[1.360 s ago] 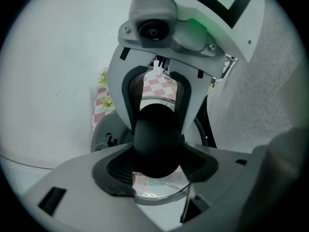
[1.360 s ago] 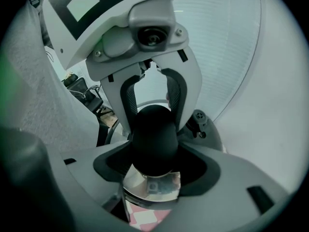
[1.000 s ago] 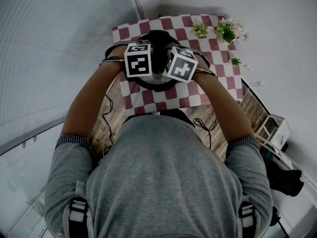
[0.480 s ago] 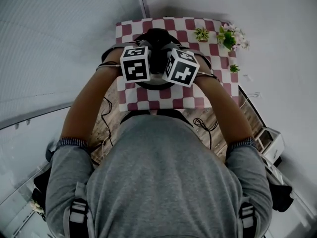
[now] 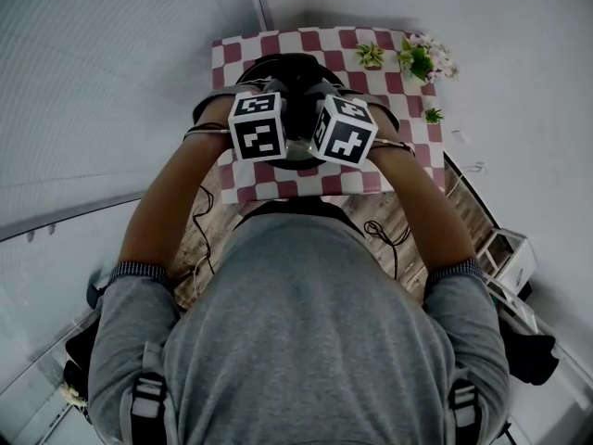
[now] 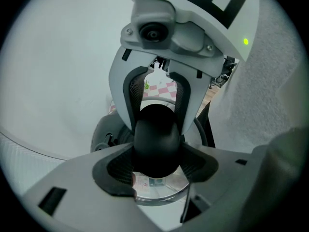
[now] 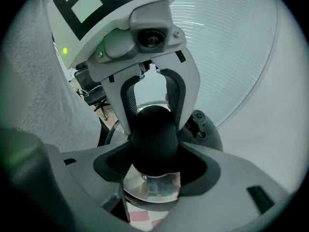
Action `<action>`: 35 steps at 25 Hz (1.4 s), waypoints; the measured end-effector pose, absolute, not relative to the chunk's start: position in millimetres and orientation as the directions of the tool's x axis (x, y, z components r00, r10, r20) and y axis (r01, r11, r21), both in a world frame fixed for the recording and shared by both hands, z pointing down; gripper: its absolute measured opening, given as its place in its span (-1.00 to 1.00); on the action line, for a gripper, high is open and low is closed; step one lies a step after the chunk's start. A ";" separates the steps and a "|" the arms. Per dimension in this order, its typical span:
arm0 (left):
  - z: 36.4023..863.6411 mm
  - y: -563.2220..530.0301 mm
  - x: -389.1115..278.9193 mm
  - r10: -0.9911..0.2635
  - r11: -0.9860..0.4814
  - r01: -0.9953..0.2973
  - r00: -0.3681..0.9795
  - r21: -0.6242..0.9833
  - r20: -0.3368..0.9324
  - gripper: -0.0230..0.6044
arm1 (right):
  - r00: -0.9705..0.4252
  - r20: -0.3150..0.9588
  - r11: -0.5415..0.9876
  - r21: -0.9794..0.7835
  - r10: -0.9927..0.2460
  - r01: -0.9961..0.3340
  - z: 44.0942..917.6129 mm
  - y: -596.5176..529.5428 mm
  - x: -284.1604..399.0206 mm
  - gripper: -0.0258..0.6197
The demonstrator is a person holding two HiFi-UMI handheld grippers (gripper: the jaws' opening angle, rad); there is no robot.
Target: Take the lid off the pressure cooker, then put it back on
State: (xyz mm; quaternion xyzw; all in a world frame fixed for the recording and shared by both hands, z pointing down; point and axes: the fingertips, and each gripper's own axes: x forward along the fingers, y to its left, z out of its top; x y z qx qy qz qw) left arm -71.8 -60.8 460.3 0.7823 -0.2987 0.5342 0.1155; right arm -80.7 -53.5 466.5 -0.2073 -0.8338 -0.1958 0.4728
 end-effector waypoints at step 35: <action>470.3 -109.1 57.4 -0.381 -0.770 -0.622 0.265 -0.145 0.886 0.03 | -0.421 0.896 0.811 0.137 0.144 0.569 477.9 -101.7 49.3 -0.01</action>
